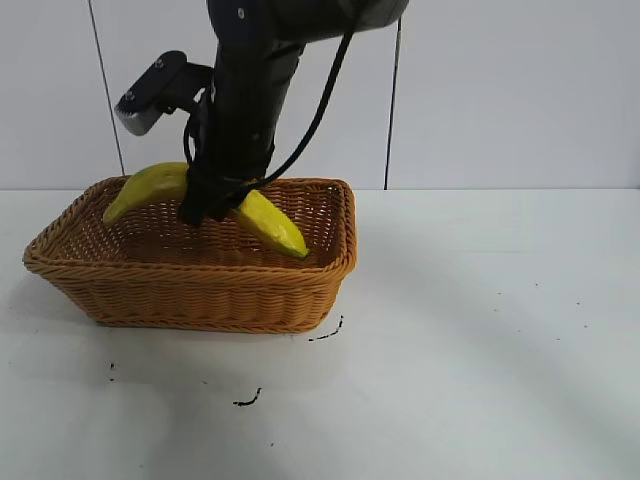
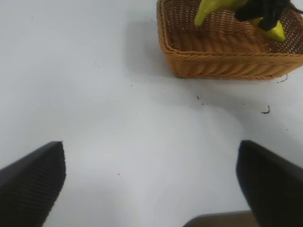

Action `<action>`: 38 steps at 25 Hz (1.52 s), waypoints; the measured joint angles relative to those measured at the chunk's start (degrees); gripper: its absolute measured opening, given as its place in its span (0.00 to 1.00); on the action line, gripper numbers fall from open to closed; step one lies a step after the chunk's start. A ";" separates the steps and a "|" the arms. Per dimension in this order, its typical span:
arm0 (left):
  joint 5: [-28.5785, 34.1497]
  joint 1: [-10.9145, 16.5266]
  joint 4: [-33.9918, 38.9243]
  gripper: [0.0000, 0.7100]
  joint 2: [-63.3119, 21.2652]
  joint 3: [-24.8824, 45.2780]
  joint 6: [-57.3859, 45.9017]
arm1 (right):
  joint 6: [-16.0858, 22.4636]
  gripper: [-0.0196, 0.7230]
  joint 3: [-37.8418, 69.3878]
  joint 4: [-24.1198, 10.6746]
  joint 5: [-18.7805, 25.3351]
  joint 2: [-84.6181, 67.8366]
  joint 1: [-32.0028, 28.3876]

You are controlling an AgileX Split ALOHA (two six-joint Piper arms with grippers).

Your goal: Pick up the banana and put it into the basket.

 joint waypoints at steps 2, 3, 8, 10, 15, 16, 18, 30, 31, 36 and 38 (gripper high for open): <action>0.00 0.00 0.00 0.98 0.00 0.00 0.00 | 0.00 0.45 0.00 0.00 -0.14 0.00 0.00; 0.00 0.00 0.00 0.98 0.00 0.00 0.00 | 0.00 0.45 0.00 0.00 -0.14 0.00 0.00; 0.00 0.00 0.00 0.98 0.00 0.00 0.00 | 0.00 0.67 0.00 0.00 -0.47 0.00 0.00; 0.00 0.00 0.00 0.98 0.00 0.00 0.00 | 0.07 0.83 0.00 0.00 -1.00 0.00 0.00; 0.00 0.00 0.00 0.98 0.00 0.00 0.00 | 5.68 0.95 -1.46 -0.19 0.96 0.00 0.00; 0.00 0.00 0.00 0.98 0.00 0.00 0.00 | 7.94 0.95 -2.44 -0.19 2.49 -0.19 0.00; 0.00 0.00 0.00 0.98 0.00 0.00 0.00 | 12.98 0.95 -4.92 -0.11 6.37 -0.69 0.00; 0.00 0.00 -0.06 0.98 0.00 0.00 0.00 | 23.54 0.94 -22.85 13.90 29.89 -1.99 -11.23; 0.00 0.00 -0.06 0.98 0.00 0.00 0.00 | 23.67 0.94 -22.92 13.66 30.52 -1.99 -12.69; 0.00 0.00 -0.01 0.98 0.00 0.00 0.00 | 23.61 0.94 -22.92 13.02 31.81 -1.99 -20.27; 0.00 0.00 -0.01 0.98 0.00 0.00 0.00 | 23.61 0.93 -22.92 12.73 32.37 -1.99 -24.02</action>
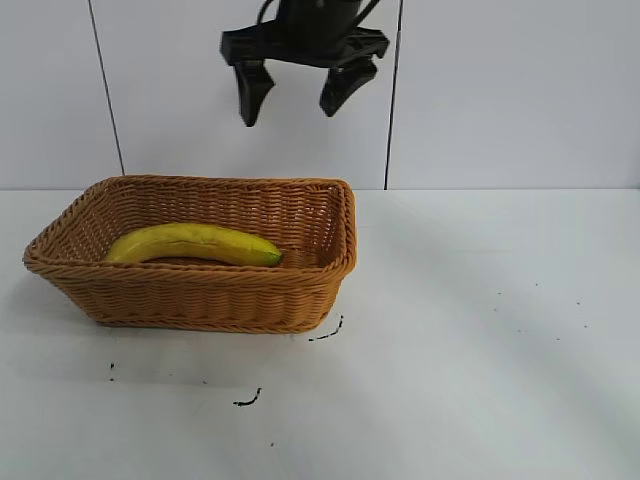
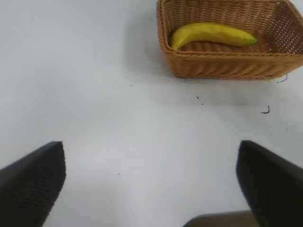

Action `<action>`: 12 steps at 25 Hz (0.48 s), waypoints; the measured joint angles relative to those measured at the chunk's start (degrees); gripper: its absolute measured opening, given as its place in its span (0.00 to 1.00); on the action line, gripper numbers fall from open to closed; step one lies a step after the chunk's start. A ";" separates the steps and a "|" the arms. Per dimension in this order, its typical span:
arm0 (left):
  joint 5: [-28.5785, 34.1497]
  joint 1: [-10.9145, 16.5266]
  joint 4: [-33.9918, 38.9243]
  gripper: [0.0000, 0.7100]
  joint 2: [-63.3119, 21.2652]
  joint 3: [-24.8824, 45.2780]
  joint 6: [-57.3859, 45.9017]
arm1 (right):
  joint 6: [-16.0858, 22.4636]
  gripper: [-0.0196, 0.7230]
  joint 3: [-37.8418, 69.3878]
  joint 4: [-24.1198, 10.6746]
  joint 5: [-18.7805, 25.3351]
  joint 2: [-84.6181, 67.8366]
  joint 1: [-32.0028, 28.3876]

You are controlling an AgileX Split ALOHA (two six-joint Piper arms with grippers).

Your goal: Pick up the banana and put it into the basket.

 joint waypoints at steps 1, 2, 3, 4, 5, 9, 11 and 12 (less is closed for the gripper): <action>0.00 0.00 0.00 0.98 0.00 0.00 0.00 | 0.00 0.93 0.00 -0.21 0.24 0.00 -1.94; 0.00 0.00 0.00 0.98 0.00 0.00 0.00 | 0.00 0.92 0.00 -0.49 0.33 0.00 -3.55; 0.00 0.00 0.00 0.98 0.00 0.00 0.00 | 0.00 0.92 0.00 -0.71 0.47 0.00 -5.48; 0.00 0.00 0.00 0.98 0.00 0.00 0.00 | 0.00 0.92 0.00 -0.76 0.62 0.00 -7.34; 0.00 0.00 0.00 0.98 0.00 0.00 0.00 | 0.00 0.92 0.00 -0.81 0.69 0.00 -8.82; 0.00 0.00 0.00 0.98 0.00 0.00 0.00 | 0.00 0.91 0.00 -0.89 0.74 0.00 -14.14; 0.00 0.00 0.00 0.98 0.00 0.00 0.00 | 0.00 0.91 0.00 -0.89 0.74 0.00 -15.60; 0.00 0.00 0.00 0.98 0.00 0.00 0.00 | 0.00 0.91 0.00 -0.89 0.74 0.00 -15.97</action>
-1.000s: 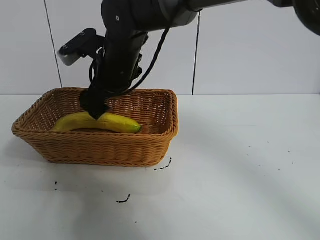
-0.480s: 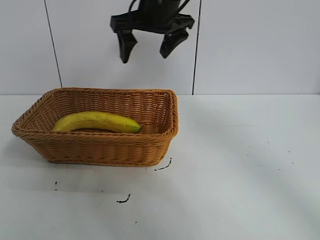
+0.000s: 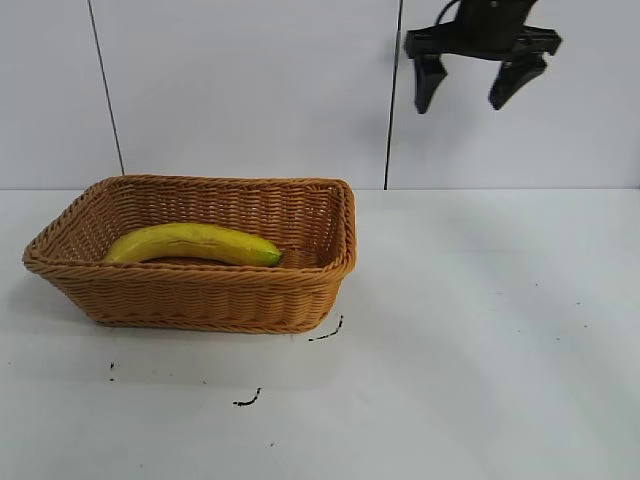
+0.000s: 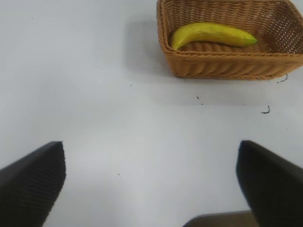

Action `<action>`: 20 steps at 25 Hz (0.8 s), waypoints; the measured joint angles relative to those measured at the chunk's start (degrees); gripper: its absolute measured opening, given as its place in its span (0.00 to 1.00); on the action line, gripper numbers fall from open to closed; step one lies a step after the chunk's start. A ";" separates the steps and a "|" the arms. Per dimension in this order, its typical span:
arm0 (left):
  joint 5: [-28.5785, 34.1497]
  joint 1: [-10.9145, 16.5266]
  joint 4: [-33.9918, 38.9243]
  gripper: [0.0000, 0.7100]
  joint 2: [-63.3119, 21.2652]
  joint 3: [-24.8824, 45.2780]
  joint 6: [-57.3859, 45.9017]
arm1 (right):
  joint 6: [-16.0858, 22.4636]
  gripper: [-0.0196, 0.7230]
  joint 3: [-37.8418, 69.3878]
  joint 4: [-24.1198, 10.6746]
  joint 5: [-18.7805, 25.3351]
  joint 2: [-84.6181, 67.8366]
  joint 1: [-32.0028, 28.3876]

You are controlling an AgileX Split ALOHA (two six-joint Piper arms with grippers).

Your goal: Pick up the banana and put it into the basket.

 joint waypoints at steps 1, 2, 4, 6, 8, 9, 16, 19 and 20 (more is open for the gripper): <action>0.00 0.00 0.00 0.98 0.00 0.00 0.00 | 0.00 0.91 0.08 0.00 0.00 -0.04 -0.07; 0.00 0.00 0.00 0.98 0.00 0.00 0.00 | 0.00 0.91 0.51 0.00 0.00 -0.33 -0.07; 0.00 0.00 0.00 0.98 0.00 0.00 0.00 | -0.09 0.91 2.37 0.20 0.00 -1.33 -0.01; 0.00 0.00 0.00 0.98 0.00 0.00 0.00 | -0.50 0.91 5.76 0.26 0.02 -3.24 -0.01; 0.00 0.00 0.00 0.98 0.00 0.00 0.00 | -1.21 0.91 10.29 0.26 -0.01 -6.23 -0.01; 0.00 0.00 0.00 0.98 0.00 0.00 0.00 | -1.31 0.91 13.27 0.26 -0.07 -8.30 -0.01; 0.00 0.00 0.00 0.98 0.00 0.00 0.00 | -2.84 0.91 38.84 0.26 -0.12 -27.96 -0.01; 0.00 0.00 0.00 0.98 0.00 0.00 0.00 | -4.45 0.91 50.60 0.26 -0.12 -38.36 -0.01; 0.00 0.00 0.00 0.98 0.00 0.00 0.00 | -4.81 0.91 53.76 0.26 -0.12 -41.18 -0.01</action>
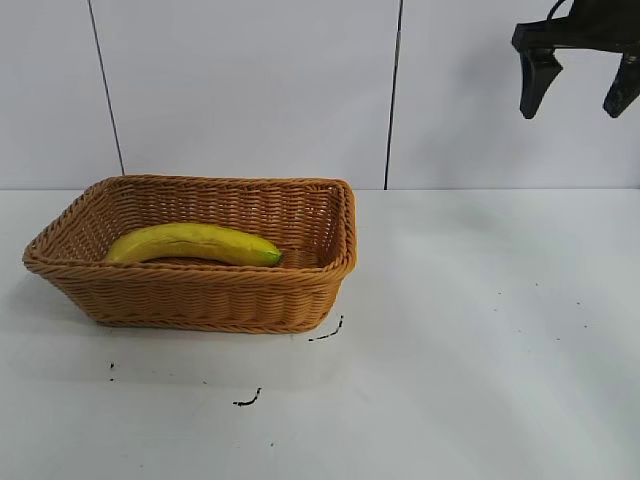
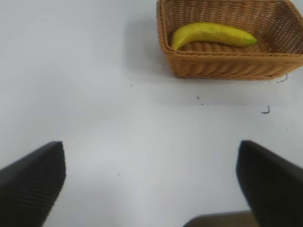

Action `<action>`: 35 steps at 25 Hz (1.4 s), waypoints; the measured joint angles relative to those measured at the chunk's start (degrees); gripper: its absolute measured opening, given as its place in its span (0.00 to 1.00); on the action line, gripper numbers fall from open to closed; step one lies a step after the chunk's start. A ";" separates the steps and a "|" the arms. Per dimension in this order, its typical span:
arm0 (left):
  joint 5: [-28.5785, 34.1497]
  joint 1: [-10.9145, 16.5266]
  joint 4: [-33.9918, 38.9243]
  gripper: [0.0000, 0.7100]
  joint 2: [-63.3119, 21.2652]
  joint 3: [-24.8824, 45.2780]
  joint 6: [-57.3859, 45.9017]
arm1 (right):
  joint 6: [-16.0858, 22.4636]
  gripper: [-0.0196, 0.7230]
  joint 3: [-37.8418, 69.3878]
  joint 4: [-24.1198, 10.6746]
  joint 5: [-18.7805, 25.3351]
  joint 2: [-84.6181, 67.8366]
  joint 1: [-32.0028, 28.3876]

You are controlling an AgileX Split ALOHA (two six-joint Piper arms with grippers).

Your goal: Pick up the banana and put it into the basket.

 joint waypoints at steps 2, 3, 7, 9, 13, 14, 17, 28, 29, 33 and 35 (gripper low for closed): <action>0.00 0.00 0.00 0.98 0.00 0.00 0.00 | -0.47 0.91 6.87 0.00 0.05 -6.09 0.00; 0.00 0.00 0.00 0.98 0.00 0.00 0.00 | -0.75 0.91 10.60 0.00 0.05 -9.38 0.00; 0.00 0.00 0.00 0.98 0.00 0.00 0.00 | -0.97 0.90 24.88 0.00 -0.41 -22.69 0.00; 0.00 0.00 0.00 0.98 0.00 0.00 0.00 | -0.97 0.89 31.61 0.00 -2.34 -29.73 0.00; 0.00 0.00 0.00 0.98 0.00 0.00 0.00 | -1.04 0.88 44.16 0.00 -8.18 -42.63 0.00; 0.00 0.00 0.00 0.98 0.00 0.00 0.00 | -1.04 0.88 46.94 0.00 -9.24 -46.14 0.00; 0.00 0.00 0.00 0.98 0.00 0.00 0.00 | -1.04 0.88 53.56 0.00 -10.48 -55.97 0.00; 0.00 0.00 0.00 0.98 0.00 0.00 0.00 | -0.18 0.88 57.18 -0.48 -11.12 -83.03 0.00; 0.00 0.00 0.00 0.98 0.00 0.00 0.00 | 0.58 0.88 57.28 -0.64 -11.12 -84.11 0.00; 0.00 0.00 0.00 0.98 0.00 0.00 0.00 | 3.22 0.88 57.48 -2.02 -11.12 -87.13 0.00; 0.00 0.00 0.00 0.98 0.00 0.00 0.00 | 3.48 0.88 57.48 -2.17 -11.12 -87.77 0.00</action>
